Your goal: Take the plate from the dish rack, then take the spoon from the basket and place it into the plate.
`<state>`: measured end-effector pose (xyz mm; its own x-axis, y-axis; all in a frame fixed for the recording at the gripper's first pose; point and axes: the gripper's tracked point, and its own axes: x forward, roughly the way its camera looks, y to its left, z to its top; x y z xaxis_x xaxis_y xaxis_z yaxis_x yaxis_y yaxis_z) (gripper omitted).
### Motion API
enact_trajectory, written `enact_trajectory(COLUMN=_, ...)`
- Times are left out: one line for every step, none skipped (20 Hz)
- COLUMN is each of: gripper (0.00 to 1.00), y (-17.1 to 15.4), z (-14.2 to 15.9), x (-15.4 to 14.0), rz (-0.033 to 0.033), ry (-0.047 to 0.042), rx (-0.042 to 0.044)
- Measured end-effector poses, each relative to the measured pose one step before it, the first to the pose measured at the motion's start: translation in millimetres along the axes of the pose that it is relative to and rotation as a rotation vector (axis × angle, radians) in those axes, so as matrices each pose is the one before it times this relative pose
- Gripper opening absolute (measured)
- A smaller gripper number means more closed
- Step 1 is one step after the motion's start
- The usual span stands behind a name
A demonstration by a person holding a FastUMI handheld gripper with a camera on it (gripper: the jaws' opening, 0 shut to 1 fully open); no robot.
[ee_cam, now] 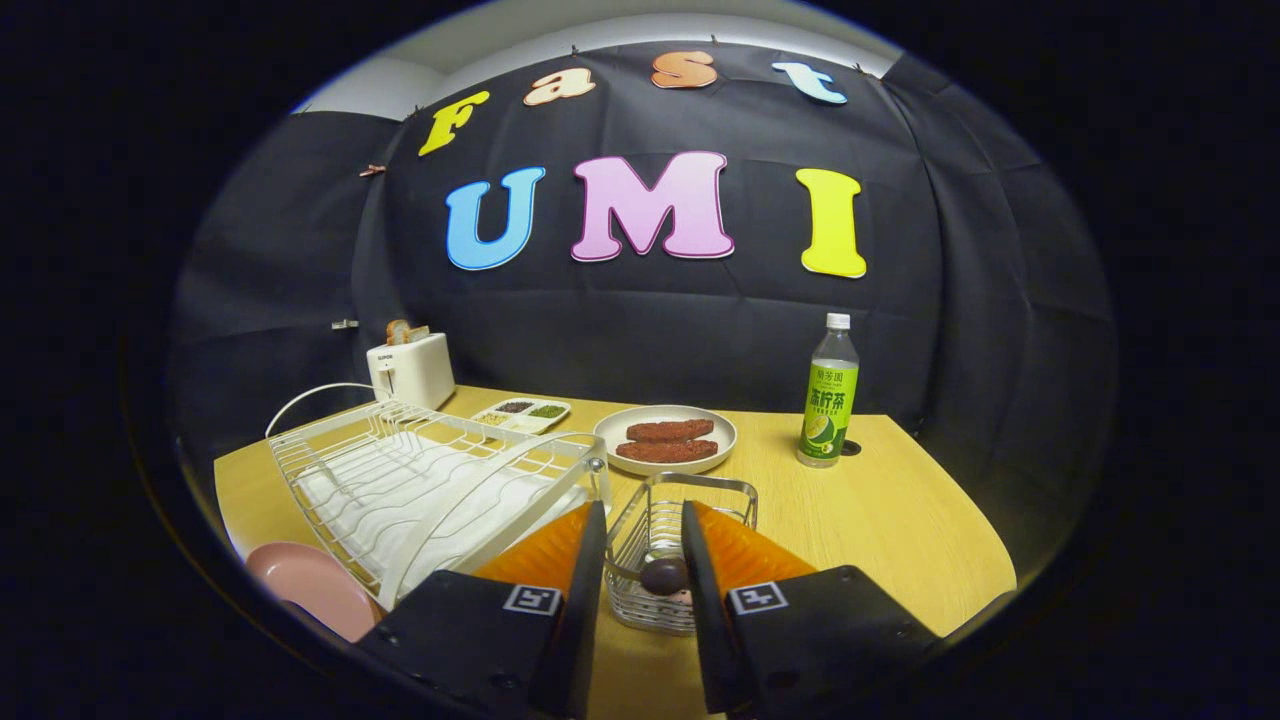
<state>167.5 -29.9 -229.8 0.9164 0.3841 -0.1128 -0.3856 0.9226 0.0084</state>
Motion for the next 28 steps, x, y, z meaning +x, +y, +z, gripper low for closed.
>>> enact_trajectory(gripper=0.41, y=1.32, z=0.1, x=1.46, rz=0.00053, ry=0.00433, rx=0.00892)
enact_trajectory(gripper=0.36, y=1.2, z=-1.2, x=1.63, rz=-0.00426, ry=0.01052, rx=0.01471)
enact_trajectory(gripper=0.3, y=-1.82, z=1.35, x=1.11, rz=0.00116, ry=0.00666, rx=0.02094)
enact_trajectory(gripper=0.31, y=-3.42, z=1.19, x=-4.28, rz=-0.0154, ry=0.00567, rx=0.01333)
enact_trajectory(gripper=0.29, y=-5.48, z=4.41, x=3.71, rz=-0.01428, ry=-0.00435, rx=0.01296)
enact_trajectory(gripper=0.27, y=-8.43, z=1.19, x=3.1, rz=-0.02632, ry=-0.00328, rx=0.007)
enact_trajectory(gripper=0.21, y=-7.81, z=2.59, x=1.7, rz=-0.02182, ry=-0.00425, rx=0.00529)
enact_trajectory(gripper=0.19, y=1.16, z=-0.19, x=0.33, rz=0.00621, ry=0.00863, rx=0.02119)
enact_trajectory(gripper=0.18, y=-1.63, z=0.1, x=1.29, rz=0.00448, ry=0.00726, rx=0.00717)
enact_trajectory(gripper=0.18, y=-2.26, z=1.37, x=1.69, rz=-0.00133, ry=0.00721, rx=-0.00609)
enact_trajectory(gripper=0.16, y=1.06, z=2.31, x=1.77, rz=0.00879, ry=0.00334, rx=-0.0021)
enact_trajectory(gripper=0.16, y=-0.47, z=1.62, x=0.63, rz=0.00323, ry=0.00433, rx=-0.00465)
enact_trajectory(gripper=0.15, y=0.82, z=1.81, x=1.33, rz=0.00468, ry=0.00492, rx=-0.00455)
enact_trajectory(gripper=0.15, y=0.08, z=2.7, x=0.86, rz=0.00554, ry=0.00047, rx=0.00135)
enact_trajectory(gripper=0.14, y=0.26, z=3.28, x=-0.03, rz=0.00609, ry=0.0015, rx=0.00442)
enact_trajectory(gripper=0.14, y=0.43, z=4.25, x=-0.2, rz=0.00314, ry=-0.00028, rx=0.00716)
enact_trajectory(gripper=0.13, y=-1.94, z=4.24, x=0.34, rz=0.00135, ry=0.0, rx=0.0016)
enact_trajectory(gripper=0.13, y=-0.57, z=6.32, x=-1.15, rz=0.00191, ry=-0.00573, rx=0.00079)
enact_trajectory(gripper=0.12, y=-0.39, z=7.63, x=-0.71, rz=0.00086, ry=-0.00897, rx=-0.0011)
enact_trajectory(gripper=0.13, y=-1.24, z=8.06, x=-1.56, rz=0.00121, ry=-0.00639, rx=-0.00468)
enact_trajectory(gripper=0.13, y=-1.46, z=8.23, x=-2.68, rz=-0.00104, ry=-0.00592, rx=-0.00213)
enact_trajectory(gripper=0.12, y=-1.62, z=8.56, x=-2.81, rz=-0.00113, ry=-0.0046, rx=0.00091)
enact_trajectory(gripper=0.13, y=1.43, z=9.02, x=-4.03, rz=0.00693, ry=-0.00409, rx=0.00497)
enact_trajectory(gripper=0.13, y=1.87, z=8.38, x=-4.6, rz=0.00981, ry=-0.0019, rx=0.00569)
enact_trajectory(gripper=0.13, y=2.09, z=6.22, x=-5.96, rz=0.00887, ry=0.00479, rx=0.00394)
enact_trajectory(gripper=0.12, y=3.72, z=6.23, x=-6.73, rz=0.01252, ry=0.00526, rx=0.00499)
enact_trajectory(gripper=0.12, y=8.2, z=5.6, x=-8.7, rz=0.02366, ry=0.00599, rx=0.00369)
enact_trajectory(gripper=0.12, y=10.06, z=5.22, x=-9.02, rz=0.02728, ry=0.00395, rx=-0.00715)
